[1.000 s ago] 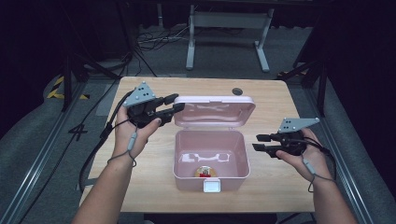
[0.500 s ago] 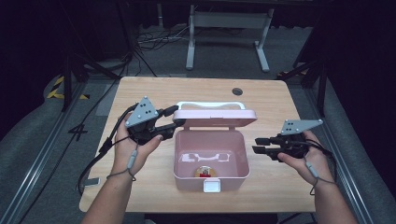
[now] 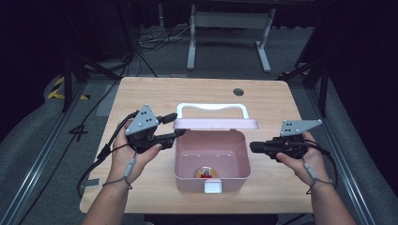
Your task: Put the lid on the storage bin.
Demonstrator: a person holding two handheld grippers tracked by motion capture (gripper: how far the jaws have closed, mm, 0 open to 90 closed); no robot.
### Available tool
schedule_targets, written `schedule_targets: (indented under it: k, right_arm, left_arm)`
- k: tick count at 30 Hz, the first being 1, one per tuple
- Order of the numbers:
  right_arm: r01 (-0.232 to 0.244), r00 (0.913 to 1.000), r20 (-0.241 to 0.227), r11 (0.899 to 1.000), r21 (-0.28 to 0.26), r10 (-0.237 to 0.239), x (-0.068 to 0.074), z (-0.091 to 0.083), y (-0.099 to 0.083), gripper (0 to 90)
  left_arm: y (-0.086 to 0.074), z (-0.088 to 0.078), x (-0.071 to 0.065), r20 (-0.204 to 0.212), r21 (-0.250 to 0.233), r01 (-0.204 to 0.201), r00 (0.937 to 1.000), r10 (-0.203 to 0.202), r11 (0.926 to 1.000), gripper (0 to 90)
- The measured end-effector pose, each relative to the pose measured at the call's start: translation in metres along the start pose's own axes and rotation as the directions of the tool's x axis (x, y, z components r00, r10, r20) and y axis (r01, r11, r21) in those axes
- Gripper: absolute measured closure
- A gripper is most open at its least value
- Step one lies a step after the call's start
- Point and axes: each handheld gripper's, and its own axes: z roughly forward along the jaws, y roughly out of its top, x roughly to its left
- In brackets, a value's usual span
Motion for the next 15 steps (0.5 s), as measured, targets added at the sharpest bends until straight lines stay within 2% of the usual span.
schedule_targets:
  k: [6, 15]
  right_arm:
    - [-0.002, 0.9998, -0.018, 1.000, -0.028, 0.002, 0.0008, 0.0002, 0.0018, 90.0]
    - [0.003, 0.9991, -0.041, 0.997, -0.082, -0.007, 0.0030, -0.0011, 0.0063, 90.0]
  left_arm:
    - [-0.0036, -0.0021, -0.0003, 0.015, 0.031, 0.024, 0.9996, -0.025, 0.9992, 49.4]
    - [-0.0073, -0.0019, -0.0036, 0.042, 0.091, 0.013, 0.9990, -0.017, 0.9957, 44.5]
